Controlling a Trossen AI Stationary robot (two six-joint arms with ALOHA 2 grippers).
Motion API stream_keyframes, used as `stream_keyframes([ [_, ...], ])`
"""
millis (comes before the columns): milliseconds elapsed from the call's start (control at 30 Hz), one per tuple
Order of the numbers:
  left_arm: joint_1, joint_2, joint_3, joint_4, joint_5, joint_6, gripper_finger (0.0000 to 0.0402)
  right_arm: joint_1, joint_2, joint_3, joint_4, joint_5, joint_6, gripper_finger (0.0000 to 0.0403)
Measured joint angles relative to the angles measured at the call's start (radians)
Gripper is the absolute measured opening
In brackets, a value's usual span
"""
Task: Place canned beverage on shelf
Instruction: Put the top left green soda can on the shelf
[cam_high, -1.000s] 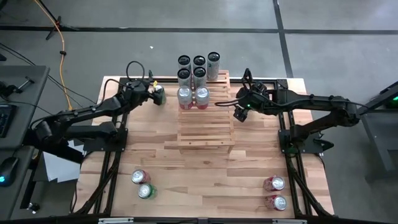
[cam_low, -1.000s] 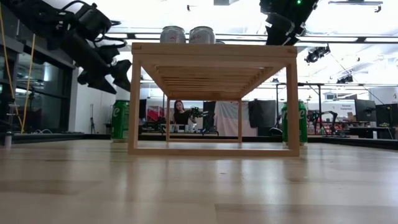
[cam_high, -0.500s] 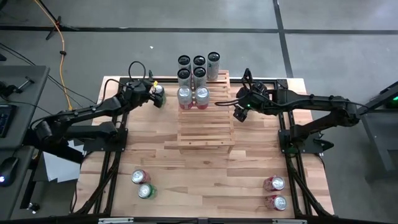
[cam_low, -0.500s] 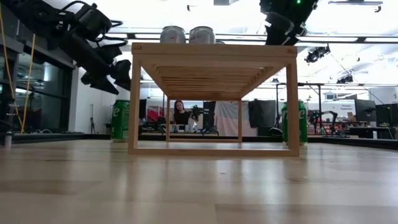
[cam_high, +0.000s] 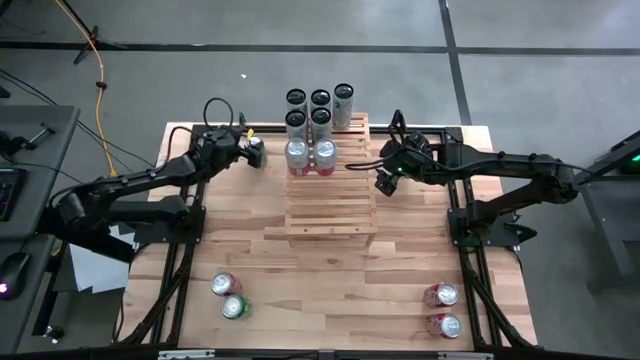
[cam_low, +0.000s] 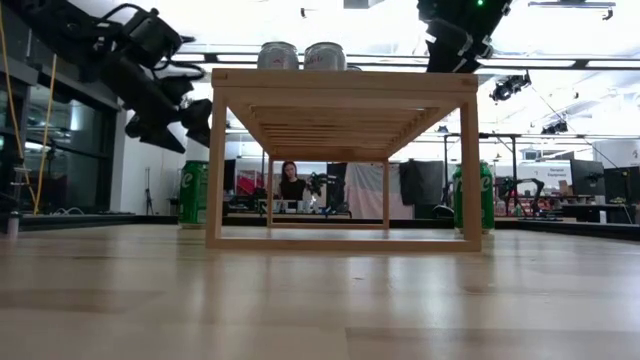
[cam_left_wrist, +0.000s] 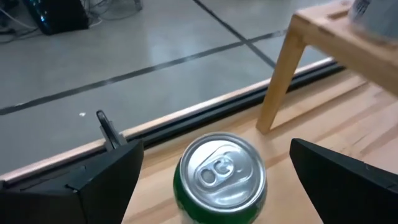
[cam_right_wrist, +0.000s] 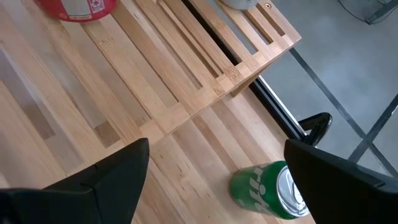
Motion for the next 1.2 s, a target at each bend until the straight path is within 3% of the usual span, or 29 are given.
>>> stream_keyframes([
  [400,0.028,0.171,0.000,0.135,-0.006,-0.003,0.0396,0.000,0.000,0.000,0.016,-0.025,0.000,0.0358],
  [767,0.078,0.255,0.000,0.146,0.070,-0.046,0.0397,0.000,0.000,0.000,0.016,-0.025,0.000,0.0358],
  [1200,0.094,0.296,0.000,0.145,0.073,-0.020,0.0382,0.000,0.000,0.000,0.021,-0.025,0.000,0.0358],
])
